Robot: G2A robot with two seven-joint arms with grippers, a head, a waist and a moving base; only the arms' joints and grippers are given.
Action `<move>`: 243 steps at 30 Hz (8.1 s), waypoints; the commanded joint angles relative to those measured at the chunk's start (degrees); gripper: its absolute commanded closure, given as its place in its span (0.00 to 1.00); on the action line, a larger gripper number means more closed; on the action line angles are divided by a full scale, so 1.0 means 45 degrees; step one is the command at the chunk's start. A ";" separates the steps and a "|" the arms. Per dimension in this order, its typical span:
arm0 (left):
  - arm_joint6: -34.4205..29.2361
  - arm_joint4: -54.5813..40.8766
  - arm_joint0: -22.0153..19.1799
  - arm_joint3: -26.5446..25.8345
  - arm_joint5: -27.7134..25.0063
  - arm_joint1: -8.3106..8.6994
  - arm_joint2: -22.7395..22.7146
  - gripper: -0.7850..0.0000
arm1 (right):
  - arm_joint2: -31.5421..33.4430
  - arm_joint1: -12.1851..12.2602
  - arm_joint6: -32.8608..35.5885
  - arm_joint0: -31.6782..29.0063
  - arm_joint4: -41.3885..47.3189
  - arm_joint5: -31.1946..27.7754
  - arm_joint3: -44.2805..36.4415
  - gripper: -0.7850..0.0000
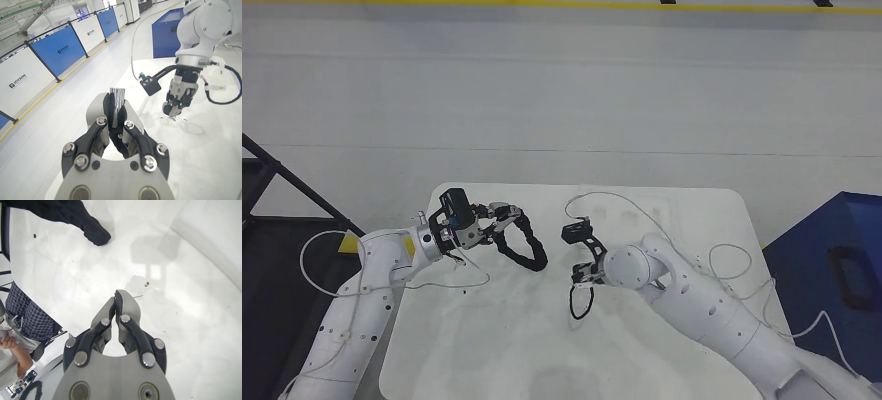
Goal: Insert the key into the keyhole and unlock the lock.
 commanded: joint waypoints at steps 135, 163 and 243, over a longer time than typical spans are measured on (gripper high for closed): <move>0.0000 0.0000 0.0000 0.0000 0.0000 0.0000 0.0000 1.00 | 0.6650 0.1885 -0.0411 -0.0903 0.0576 -0.1184 0.4185 1.00; 0.0000 0.0000 0.0000 0.0000 0.0000 0.0000 0.0000 1.00 | 0.6813 0.2035 0.1476 0.0147 0.2279 -0.8242 0.6492 0.00; 0.0000 0.0000 0.0000 0.0000 0.0000 0.0000 0.0000 1.00 | -0.0973 0.1647 -0.8761 0.3884 -0.5213 -1.5929 1.1435 0.64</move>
